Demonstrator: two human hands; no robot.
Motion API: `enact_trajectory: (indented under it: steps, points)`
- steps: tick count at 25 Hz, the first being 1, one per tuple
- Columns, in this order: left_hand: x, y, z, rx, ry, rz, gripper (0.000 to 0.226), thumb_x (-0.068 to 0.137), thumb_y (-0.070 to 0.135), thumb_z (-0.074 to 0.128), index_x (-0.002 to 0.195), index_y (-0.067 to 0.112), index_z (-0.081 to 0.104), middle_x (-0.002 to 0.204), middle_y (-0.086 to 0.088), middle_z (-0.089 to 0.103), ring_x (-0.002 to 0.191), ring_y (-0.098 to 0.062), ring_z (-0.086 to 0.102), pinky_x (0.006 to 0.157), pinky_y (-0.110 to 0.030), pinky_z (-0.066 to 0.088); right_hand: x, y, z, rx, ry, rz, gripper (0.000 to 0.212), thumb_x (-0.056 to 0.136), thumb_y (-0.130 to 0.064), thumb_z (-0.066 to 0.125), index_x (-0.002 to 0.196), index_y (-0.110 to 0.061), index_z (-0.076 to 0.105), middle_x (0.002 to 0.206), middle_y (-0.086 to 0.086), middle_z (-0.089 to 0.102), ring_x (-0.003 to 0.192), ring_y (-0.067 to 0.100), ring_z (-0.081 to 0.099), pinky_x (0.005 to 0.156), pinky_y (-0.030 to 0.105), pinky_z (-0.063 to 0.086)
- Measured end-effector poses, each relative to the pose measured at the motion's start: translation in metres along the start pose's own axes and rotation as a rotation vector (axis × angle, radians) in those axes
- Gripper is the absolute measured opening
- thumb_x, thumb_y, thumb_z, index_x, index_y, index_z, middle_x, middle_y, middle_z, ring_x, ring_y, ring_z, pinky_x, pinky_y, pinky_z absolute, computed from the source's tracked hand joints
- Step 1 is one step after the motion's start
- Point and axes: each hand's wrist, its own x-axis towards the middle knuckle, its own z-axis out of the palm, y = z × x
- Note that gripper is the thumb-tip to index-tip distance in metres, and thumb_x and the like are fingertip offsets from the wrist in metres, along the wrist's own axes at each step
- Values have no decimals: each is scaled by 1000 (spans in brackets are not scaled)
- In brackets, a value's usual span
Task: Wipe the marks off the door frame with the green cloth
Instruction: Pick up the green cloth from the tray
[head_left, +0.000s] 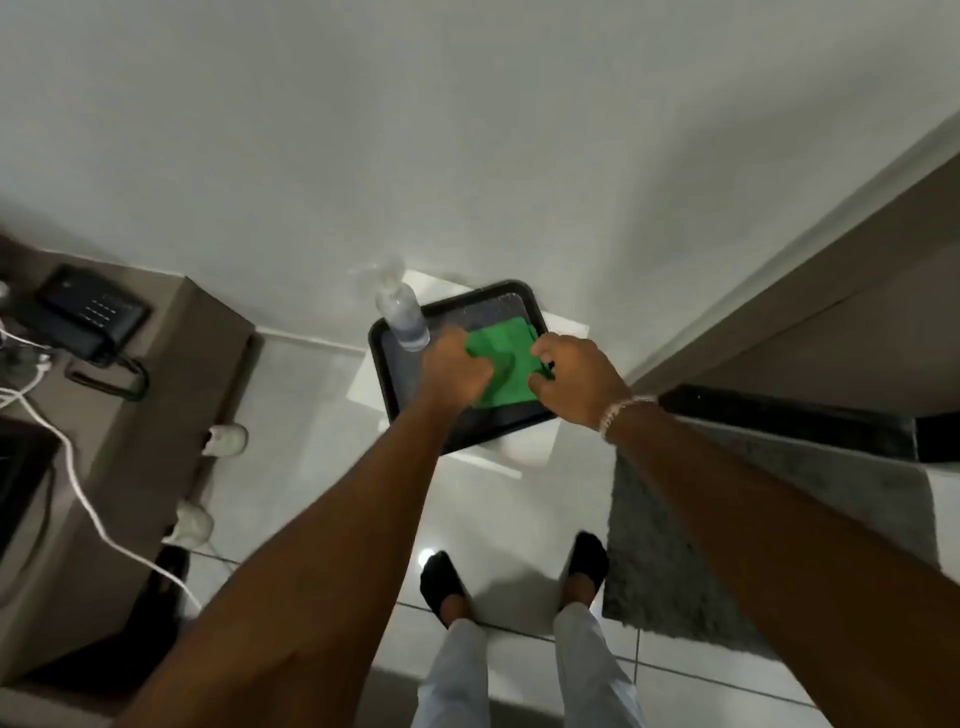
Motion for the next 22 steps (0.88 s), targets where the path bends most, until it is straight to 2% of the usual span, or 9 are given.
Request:
enact_trajectory:
  steps: [3,5,7,9,11,13,15,18,22]
  points:
    - [12,-22,22,-118,90,-136,39,80,4,62,117,9,53,99,-3,57,93,-23,57,80,-35,51,10,14,27,-6,89,14,35,86,-14,62,120,-9,60,116,18,64,105,36,62,88,37,52]
    - [18,-28,28,-402,149,-234,38,78,1,68,110,12,51,96,-1,60,93,-23,62,79,-36,55,13,15,37,24,172,16,31,85,-12,61,116,-8,60,113,18,63,101,36,62,80,31,45]
    - [19,-19,25,-679,111,-370,35,75,0,74,105,8,56,97,-7,66,87,-24,68,67,-35,60,14,18,38,46,217,-1,30,85,-11,60,115,-8,59,110,18,63,97,36,62,77,28,40]
    - [17,-3,19,-718,26,-432,26,71,1,77,92,8,63,89,-10,71,72,-21,70,49,-25,55,11,17,33,79,216,-8,30,86,-8,60,116,-7,59,110,18,65,98,35,63,77,29,43]
    - [10,20,10,-686,-20,-348,20,69,0,78,82,10,66,78,-7,74,60,-19,72,45,-23,53,4,14,20,165,251,-22,26,87,-8,62,113,-8,61,108,16,68,96,34,65,79,32,50]
    - [-1,51,-5,-687,-74,-199,19,69,-3,75,81,11,71,74,-5,76,65,-21,74,53,-28,59,-7,4,-4,319,355,-27,20,88,-11,66,108,-10,61,105,10,69,96,28,65,80,34,54]
    - [-14,87,-25,-730,-182,-44,26,72,-7,71,96,4,73,87,-10,77,79,-27,74,70,-37,63,-17,-14,-40,565,464,11,21,89,-14,68,107,-18,58,110,3,67,104,23,64,83,35,54]
    - [-39,160,-54,-779,-349,180,34,78,-8,67,111,0,68,107,-18,73,95,-31,71,89,-45,58,-38,-50,-122,1034,609,-16,34,79,-13,68,108,-22,52,116,14,66,103,28,66,82,43,56]
    - [-81,278,-74,-683,-371,540,31,79,-4,71,108,9,69,101,-6,76,97,-28,73,85,-43,61,-82,-82,-237,1071,979,-191,41,78,0,68,112,-16,52,116,22,65,98,28,67,81,41,58]
